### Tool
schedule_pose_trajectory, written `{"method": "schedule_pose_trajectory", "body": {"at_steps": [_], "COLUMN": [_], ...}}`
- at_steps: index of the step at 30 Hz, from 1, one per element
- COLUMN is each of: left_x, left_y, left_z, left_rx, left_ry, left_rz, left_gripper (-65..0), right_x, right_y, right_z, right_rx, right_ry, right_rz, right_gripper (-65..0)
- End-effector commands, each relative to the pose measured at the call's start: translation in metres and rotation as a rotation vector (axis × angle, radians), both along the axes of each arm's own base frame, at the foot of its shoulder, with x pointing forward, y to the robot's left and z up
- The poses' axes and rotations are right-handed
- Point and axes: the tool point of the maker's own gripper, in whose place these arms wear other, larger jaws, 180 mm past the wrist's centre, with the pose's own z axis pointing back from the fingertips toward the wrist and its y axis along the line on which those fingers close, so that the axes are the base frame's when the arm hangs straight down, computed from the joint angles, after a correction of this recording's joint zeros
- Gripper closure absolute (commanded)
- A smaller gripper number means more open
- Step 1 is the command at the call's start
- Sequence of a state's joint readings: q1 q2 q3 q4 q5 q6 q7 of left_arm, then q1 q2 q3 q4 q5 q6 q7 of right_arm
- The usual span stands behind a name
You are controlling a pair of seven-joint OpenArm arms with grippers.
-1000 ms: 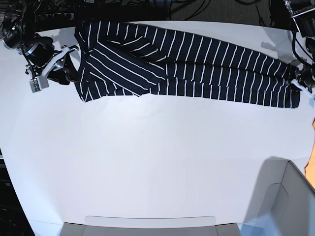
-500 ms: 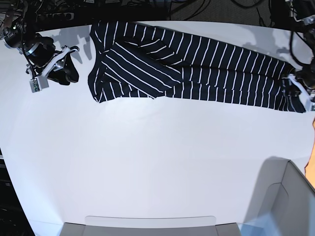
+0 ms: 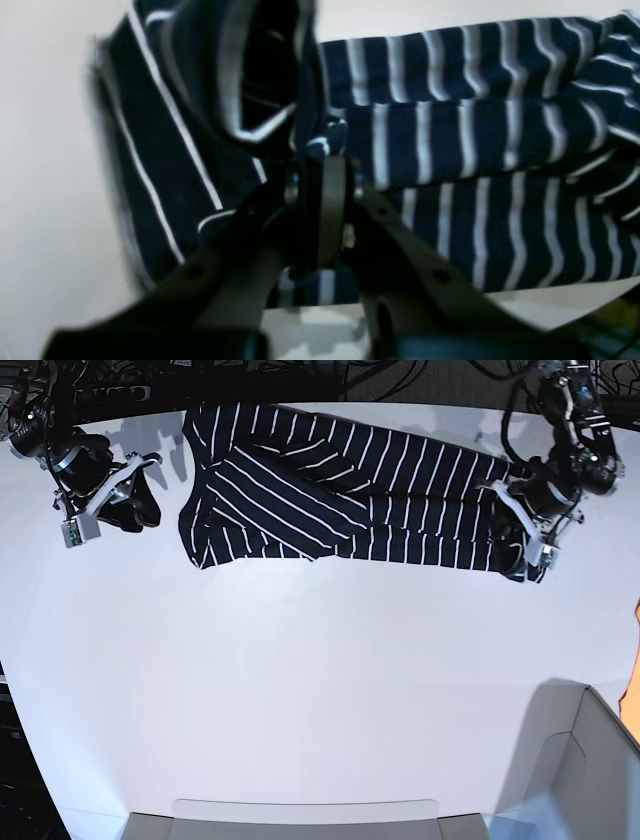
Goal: Fold the T-shirt properly
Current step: 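Lower the left gripper onto the band's end and grasp it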
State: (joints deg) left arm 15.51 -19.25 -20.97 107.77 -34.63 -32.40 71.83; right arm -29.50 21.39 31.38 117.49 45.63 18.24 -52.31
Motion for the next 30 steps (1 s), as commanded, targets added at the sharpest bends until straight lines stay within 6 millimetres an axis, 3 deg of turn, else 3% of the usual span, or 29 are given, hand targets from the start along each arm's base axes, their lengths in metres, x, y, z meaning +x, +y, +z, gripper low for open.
{"method": "schedule_pose_trajectory", "body": {"at_steps": [1,9,13,22,30], "left_x": [0.006,0.001,0.0,-0.003,-0.003], "left_y": [-0.002,-0.035,-0.062,-0.088,-0.097], "left_z": [0.007,-0.004,-0.009,-0.012,-0.012], "left_rx": [-0.005,-0.07,-0.13,-0.18,-0.193], "left_ry": [-0.033,-0.007,-0.002,0.011,0.006], "left_rz": [-0.002,-0.04,-0.064,-0.095,-0.116], "left_gripper": [0.0,0.0,0.0,0.0,0.0], "right_x": [0.005,0.003,0.002,0.0,0.0], "right_y": [0.002,0.002,0.004,0.007,0.007], "right_z": [0.011,0.01,0.008,0.006,0.006], "right_rx": [0.007,0.007,0.02,0.036,0.036], "right_ry": [-0.041,-0.035,-0.033,-0.03,-0.03], "right_rz": [0.012,0.012,0.004,-0.006,-0.006], "right_gripper": [-18.4,-18.4,-18.4,-18.3,-18.3]}}
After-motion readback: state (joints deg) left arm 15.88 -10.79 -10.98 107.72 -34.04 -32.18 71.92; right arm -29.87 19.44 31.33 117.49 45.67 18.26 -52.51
